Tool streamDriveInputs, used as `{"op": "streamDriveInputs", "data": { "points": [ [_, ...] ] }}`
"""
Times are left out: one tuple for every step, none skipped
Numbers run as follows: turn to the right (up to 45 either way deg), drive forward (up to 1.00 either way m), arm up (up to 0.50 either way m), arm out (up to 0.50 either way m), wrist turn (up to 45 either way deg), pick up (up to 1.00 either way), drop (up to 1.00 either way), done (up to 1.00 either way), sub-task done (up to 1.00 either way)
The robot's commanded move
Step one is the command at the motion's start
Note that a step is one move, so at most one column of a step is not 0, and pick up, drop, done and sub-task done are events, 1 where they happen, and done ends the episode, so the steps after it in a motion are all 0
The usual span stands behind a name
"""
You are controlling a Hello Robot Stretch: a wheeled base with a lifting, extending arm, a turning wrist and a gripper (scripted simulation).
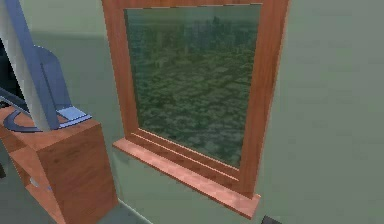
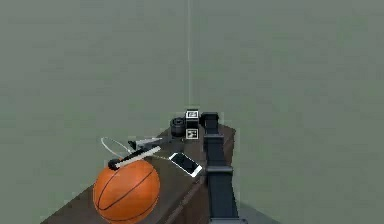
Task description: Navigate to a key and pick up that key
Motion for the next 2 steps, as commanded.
{"op": "streamDriveInputs", "data": {
  "points": [
    [0.0,0.00,0.10,0.00,0.0,0.00,0.00,0.00,0.00],
    [0.0,0.00,0.00,0.00,0.0,0.00,0.00,1.00,0.00]
  ]
}}
